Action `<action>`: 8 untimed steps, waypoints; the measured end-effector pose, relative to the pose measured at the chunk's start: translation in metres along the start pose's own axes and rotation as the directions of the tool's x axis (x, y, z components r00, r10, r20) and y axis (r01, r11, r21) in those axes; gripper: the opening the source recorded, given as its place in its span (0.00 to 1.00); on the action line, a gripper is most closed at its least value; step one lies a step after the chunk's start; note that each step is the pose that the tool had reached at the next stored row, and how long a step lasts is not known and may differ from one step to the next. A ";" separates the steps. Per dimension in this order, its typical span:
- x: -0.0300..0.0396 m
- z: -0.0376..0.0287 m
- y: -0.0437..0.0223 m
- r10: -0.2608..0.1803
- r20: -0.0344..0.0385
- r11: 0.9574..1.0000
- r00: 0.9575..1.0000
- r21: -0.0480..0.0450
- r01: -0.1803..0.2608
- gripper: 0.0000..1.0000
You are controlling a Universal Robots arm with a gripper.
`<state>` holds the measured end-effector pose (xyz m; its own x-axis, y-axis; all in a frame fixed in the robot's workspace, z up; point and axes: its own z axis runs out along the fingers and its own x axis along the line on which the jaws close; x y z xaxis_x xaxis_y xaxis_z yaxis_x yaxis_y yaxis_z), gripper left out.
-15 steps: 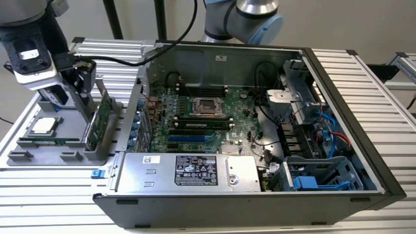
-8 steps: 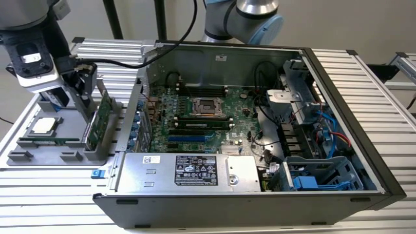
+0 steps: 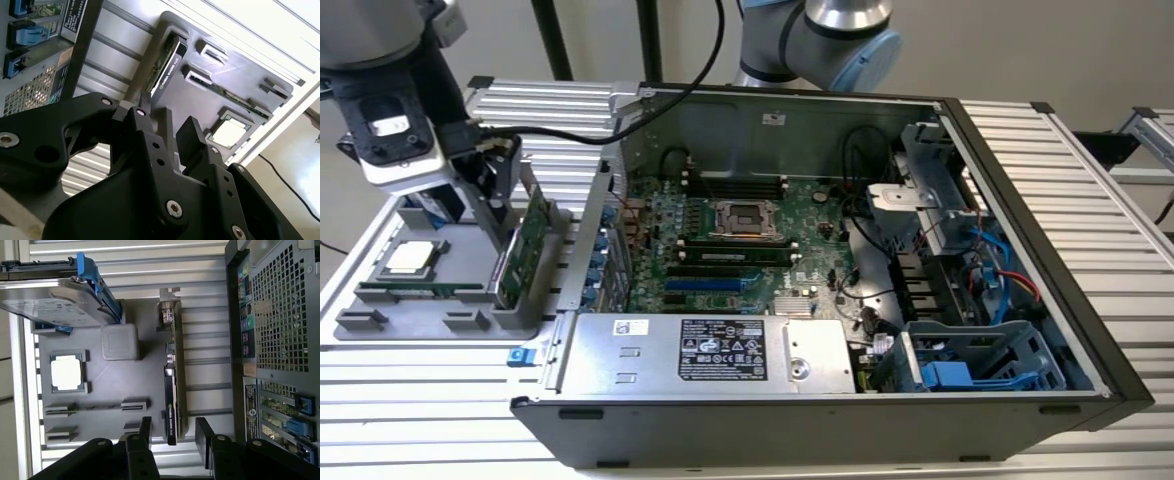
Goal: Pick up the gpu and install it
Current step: 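Pick up the gpu and move the gpu toward the slot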
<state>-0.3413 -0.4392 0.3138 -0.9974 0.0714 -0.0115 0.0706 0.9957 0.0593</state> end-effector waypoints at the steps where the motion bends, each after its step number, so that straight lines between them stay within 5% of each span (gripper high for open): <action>1: 0.0001 0.0005 0.0004 0.000 0.000 1.000 1.000 0.000 0.000 1.00; 8: 0.0003 0.0033 0.0043 0.000 0.000 1.000 1.000 0.000 0.000 1.00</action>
<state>-0.3413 -0.4347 0.3108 -0.9974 0.0714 -0.0116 0.0706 0.9957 0.0593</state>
